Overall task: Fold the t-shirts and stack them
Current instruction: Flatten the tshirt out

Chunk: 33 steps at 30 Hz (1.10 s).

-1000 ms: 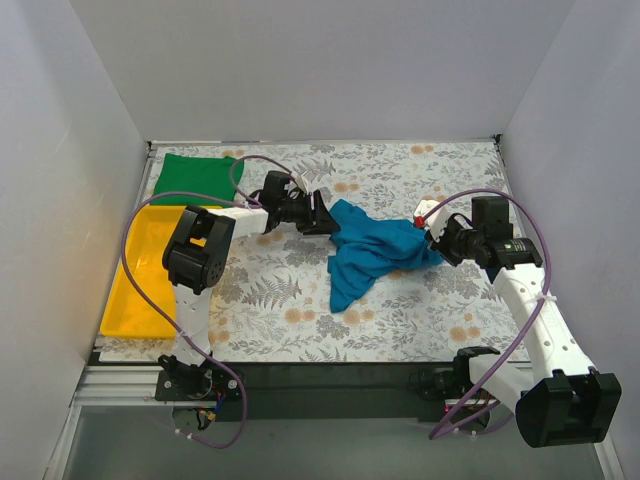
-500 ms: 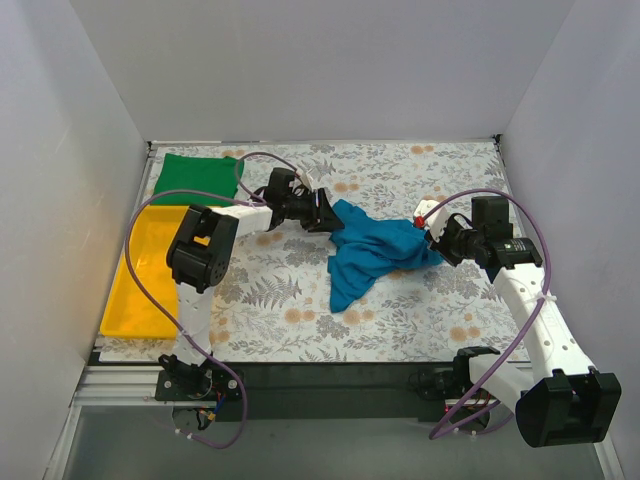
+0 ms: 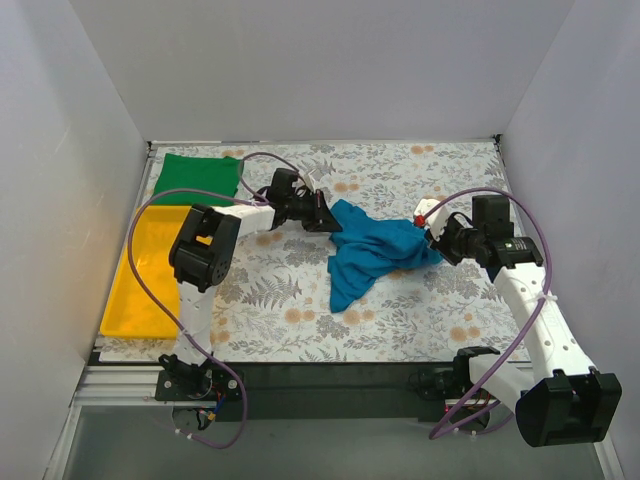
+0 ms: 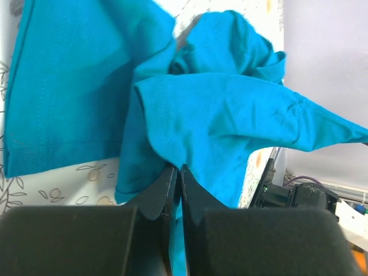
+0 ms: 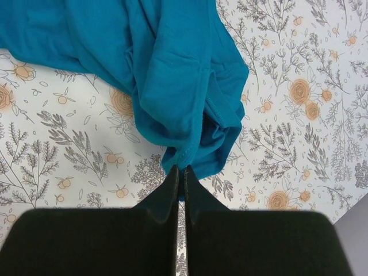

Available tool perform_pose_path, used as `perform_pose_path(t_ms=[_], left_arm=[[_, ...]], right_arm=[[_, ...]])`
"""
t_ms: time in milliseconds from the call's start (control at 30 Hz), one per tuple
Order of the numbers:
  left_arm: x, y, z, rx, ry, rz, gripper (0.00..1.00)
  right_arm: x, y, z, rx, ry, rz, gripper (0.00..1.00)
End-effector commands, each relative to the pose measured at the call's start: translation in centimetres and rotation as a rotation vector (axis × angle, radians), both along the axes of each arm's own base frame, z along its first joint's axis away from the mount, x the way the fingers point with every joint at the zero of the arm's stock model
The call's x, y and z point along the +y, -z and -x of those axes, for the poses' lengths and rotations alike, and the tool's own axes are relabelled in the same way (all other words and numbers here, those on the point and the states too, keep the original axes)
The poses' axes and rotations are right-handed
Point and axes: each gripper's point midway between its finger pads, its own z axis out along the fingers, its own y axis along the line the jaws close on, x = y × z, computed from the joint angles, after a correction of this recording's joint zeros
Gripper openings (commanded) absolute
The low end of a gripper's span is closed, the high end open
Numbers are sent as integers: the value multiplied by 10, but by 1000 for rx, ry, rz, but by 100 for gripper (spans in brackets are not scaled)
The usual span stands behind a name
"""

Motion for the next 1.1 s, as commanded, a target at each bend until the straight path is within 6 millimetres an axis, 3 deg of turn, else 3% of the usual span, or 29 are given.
perform_pose_path(t_ms=[0,67,100,167,200,233,267,300,367,467,567,600,633,667,800,833,967,1067], left_arm=[[-6,-92,-8,-218,4,95,0],[-2,-119,-11,-302,-21,102,0],[1,-150,-9,-380,-30,120,0],[8,-180,-9,-467,-68,127,0],[13,-212,-3,-544,-82,148,0],[17,-228,-1,-588,-99,157,0],[21,-245,0,-632,-122,163,0],[26,-273,9,-694,-136,188,0],[34,-310,14,-782,-166,220,0],[51,-382,34,-943,-230,283,0],[64,-434,52,-1060,-268,337,0],[70,-460,61,-1115,-280,365,0],[74,-473,65,-1142,-295,375,0],[81,-501,77,-1199,-310,407,0],[100,-551,101,-1311,-360,458,0],[107,-573,113,-1357,-376,486,0],[123,-621,145,-1462,-398,553,0],[135,-648,165,-1526,-419,590,0]], right_arm=[[7,-34,-8,-70,-21,-39,1],[8,-53,-7,-92,-37,-39,1],[8,-63,-6,-115,-45,-33,1],[7,-89,-5,-159,-55,-25,1],[7,-99,-5,-183,-64,-19,1],[5,-109,-5,-206,-63,-12,1],[5,-134,-5,-261,-65,-9,1],[4,-145,-7,-292,-70,0,1],[1,-173,-9,-359,-59,6,1],[2,-250,-9,-536,-54,-13,1],[3,-294,-4,-637,-56,-33,1],[3,-305,-7,-657,-51,-37,1],[2,-335,1,-731,-42,-50,1],[2,-345,-1,-750,-35,-58,1],[-5,-405,14,-919,11,-87,1],[-9,-426,20,-984,33,-95,1],[-15,-469,44,-1125,63,-141,1],[-12,-488,61,-1185,47,-183,1]])
